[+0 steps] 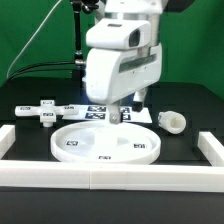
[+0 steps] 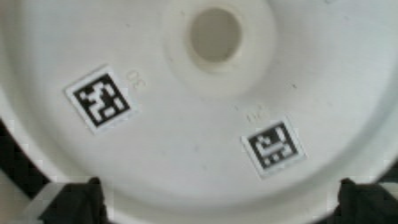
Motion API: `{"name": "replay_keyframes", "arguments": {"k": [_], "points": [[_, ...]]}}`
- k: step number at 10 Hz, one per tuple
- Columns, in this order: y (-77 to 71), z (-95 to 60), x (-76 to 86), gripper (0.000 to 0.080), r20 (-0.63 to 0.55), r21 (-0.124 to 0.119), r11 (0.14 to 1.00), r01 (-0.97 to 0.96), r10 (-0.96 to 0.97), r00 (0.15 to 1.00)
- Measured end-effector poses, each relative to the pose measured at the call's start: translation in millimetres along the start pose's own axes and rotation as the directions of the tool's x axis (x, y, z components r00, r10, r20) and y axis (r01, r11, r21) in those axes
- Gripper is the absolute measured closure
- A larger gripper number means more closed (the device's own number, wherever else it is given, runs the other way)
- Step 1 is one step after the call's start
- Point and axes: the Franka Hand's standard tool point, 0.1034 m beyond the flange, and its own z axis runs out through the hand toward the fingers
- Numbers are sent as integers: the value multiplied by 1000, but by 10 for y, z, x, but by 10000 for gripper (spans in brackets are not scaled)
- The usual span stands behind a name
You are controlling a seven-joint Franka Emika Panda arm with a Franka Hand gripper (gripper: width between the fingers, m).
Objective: Assemble round table
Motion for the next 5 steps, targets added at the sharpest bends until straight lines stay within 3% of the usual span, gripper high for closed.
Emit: {"name": "replay_keyframes", "arguments": {"k": [1,5], "points": [[35,53,-67,150,-1,2,1000,6,-6,1000],[24,74,-70,150,0,5,1000,2,-2,1000]]}}
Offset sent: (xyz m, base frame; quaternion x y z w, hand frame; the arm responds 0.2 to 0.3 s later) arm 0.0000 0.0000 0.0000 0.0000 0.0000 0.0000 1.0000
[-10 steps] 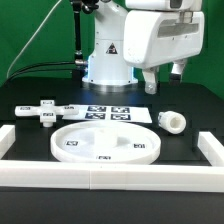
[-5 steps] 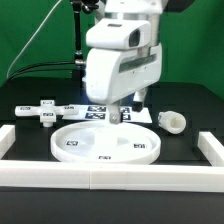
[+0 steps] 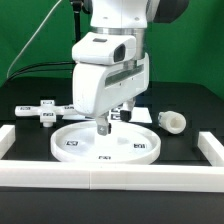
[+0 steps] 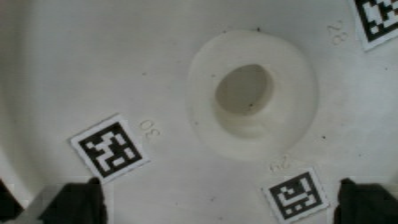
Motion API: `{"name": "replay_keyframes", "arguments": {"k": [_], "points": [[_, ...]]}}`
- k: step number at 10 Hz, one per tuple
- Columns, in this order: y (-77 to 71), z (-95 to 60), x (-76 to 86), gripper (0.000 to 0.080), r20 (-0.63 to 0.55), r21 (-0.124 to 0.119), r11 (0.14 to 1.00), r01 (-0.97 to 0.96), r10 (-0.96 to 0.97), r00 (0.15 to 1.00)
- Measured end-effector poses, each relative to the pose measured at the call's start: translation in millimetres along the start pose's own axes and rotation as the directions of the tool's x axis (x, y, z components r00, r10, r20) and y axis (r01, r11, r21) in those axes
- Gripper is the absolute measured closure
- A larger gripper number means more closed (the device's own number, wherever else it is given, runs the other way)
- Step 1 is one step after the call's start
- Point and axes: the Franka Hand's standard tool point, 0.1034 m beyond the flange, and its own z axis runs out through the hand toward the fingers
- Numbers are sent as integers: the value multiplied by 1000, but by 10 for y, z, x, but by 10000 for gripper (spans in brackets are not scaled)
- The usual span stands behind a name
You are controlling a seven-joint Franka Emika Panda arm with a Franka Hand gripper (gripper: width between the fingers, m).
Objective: Assemble round table
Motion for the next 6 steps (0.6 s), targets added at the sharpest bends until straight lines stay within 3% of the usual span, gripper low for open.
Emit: {"name": "replay_keyframes", "arguments": {"k": [1,6], "points": [[0,66,-50,150,-9,-13,1000,7,-7,1000],[-65,326,-248,150,-5,8,1000,-9,9,1000]]}}
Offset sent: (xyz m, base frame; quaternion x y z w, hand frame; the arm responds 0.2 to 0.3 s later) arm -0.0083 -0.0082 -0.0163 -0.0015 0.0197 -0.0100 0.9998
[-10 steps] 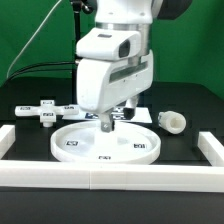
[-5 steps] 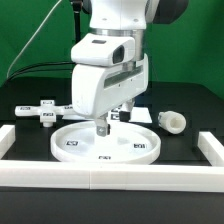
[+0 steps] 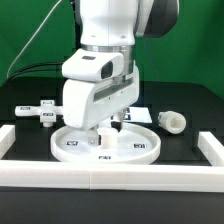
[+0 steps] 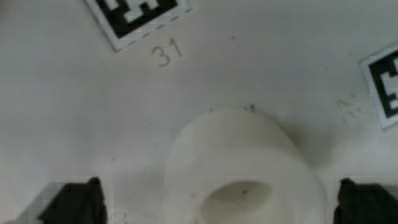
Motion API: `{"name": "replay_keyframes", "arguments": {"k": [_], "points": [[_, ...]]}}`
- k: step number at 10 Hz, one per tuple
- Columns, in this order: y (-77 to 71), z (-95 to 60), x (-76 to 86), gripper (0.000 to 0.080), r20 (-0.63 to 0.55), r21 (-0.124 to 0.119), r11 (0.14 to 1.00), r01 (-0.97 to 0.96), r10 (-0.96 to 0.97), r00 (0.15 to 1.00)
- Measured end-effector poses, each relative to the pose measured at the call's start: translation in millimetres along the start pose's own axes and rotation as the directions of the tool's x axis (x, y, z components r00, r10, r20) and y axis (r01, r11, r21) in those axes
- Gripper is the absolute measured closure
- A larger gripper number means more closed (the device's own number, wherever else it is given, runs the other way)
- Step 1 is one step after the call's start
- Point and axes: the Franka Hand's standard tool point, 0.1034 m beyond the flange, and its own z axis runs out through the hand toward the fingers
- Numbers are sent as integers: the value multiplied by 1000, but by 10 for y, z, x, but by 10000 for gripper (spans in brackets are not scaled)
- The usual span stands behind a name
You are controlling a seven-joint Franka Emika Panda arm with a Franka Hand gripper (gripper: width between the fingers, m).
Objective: Assemble round table
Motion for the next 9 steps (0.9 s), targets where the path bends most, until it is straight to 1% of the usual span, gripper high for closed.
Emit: {"name": "replay_keyframes", "arguments": {"k": [1,3,8,9], "points": [[-4,23,-20,150,2,4,1000,-3,3,1000],[-6,22,-16,395,2,4,1000,-3,3,1000],[-6,21,-11,394,2,4,1000,-1,1,1000],[5,-3,57,394,-2,1,1000,16,-16,1000]]}}
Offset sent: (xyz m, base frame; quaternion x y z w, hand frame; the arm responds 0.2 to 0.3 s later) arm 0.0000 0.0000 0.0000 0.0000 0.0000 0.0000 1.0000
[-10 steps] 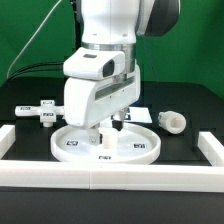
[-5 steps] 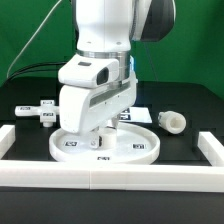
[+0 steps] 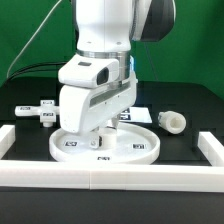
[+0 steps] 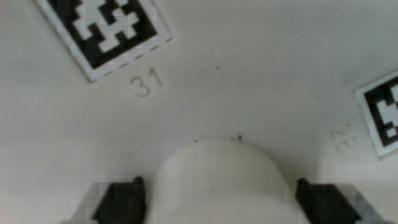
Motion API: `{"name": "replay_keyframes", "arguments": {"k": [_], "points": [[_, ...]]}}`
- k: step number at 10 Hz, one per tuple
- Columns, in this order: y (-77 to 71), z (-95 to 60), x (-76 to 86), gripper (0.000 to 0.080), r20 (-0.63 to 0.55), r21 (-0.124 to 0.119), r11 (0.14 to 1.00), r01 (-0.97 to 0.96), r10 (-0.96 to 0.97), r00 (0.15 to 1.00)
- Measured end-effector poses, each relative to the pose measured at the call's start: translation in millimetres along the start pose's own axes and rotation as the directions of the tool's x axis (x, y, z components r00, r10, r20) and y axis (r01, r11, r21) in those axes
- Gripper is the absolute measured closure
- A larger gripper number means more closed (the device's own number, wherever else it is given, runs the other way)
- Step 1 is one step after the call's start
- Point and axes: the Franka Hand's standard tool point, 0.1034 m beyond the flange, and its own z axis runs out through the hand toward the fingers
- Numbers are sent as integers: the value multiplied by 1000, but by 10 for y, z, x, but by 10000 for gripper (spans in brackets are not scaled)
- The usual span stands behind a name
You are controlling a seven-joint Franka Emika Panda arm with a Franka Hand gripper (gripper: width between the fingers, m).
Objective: Assemble round table
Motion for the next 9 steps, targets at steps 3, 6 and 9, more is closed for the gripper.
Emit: {"name": "replay_keyframes", "arguments": {"k": [3,6,9], "points": [[-80,31,288,393,-20,-1,999,40,-40,999],[-152,28,557,392,-28,-3,998,59,-59,998],[-133,28,764,392,-20,21,997,73,-72,997]]}}
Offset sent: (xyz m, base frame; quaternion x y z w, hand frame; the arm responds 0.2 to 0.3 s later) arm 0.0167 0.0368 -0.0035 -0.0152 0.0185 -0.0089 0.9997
